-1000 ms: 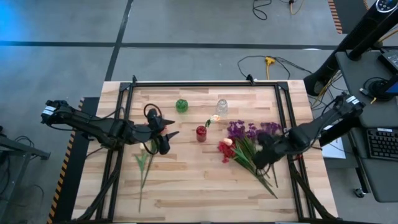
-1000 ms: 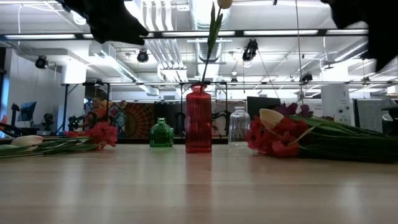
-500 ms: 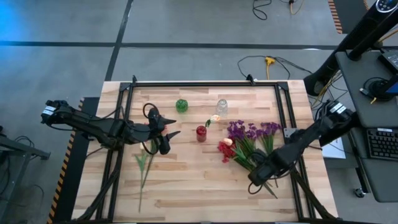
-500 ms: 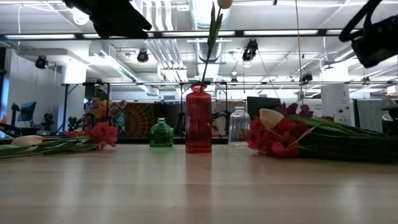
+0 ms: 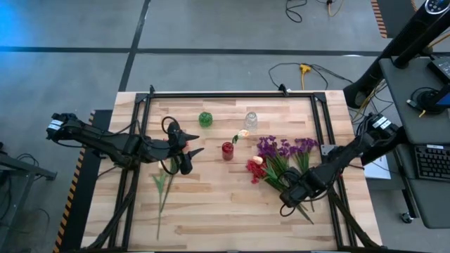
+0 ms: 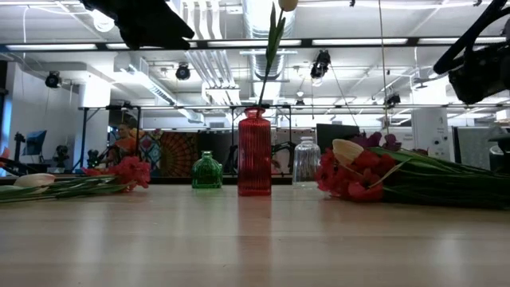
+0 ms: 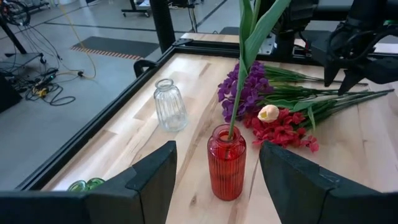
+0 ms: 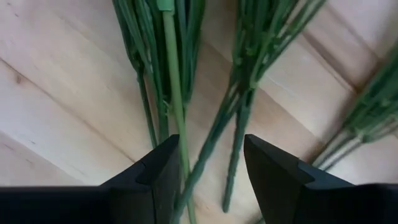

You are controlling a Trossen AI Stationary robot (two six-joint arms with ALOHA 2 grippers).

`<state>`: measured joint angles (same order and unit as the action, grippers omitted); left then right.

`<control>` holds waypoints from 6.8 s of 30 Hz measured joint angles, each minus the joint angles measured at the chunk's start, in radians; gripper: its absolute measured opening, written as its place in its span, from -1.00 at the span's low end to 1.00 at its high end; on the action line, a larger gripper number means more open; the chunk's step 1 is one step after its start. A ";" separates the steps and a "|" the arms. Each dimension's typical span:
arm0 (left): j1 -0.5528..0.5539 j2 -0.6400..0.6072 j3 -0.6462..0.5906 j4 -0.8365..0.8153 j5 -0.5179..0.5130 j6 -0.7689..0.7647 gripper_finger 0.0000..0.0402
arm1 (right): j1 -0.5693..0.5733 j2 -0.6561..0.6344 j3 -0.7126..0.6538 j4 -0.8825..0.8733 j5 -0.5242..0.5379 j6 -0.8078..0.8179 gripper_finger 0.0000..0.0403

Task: Sort flowers into vase by color
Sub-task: Put the purple flowers into the transparent vase

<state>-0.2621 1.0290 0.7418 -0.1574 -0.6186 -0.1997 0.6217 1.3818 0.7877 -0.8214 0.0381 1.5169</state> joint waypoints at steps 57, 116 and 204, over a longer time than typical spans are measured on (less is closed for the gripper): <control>0.000 0.000 0.000 0.000 0.001 0.000 0.06 | -0.020 -0.059 -0.100 0.034 -0.036 0.011 -0.38; 0.000 0.000 0.000 0.000 0.000 0.001 0.06 | -0.005 -0.197 -0.043 -0.133 0.262 0.037 -0.96; 0.000 0.000 0.000 0.002 0.000 0.042 0.06 | -0.181 -0.383 -0.062 -0.169 0.179 -0.319 -0.95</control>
<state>-0.2622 1.0294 0.7418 -0.1555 -0.6190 -0.1577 0.4410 0.9990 0.7254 -0.9907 0.2174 1.1982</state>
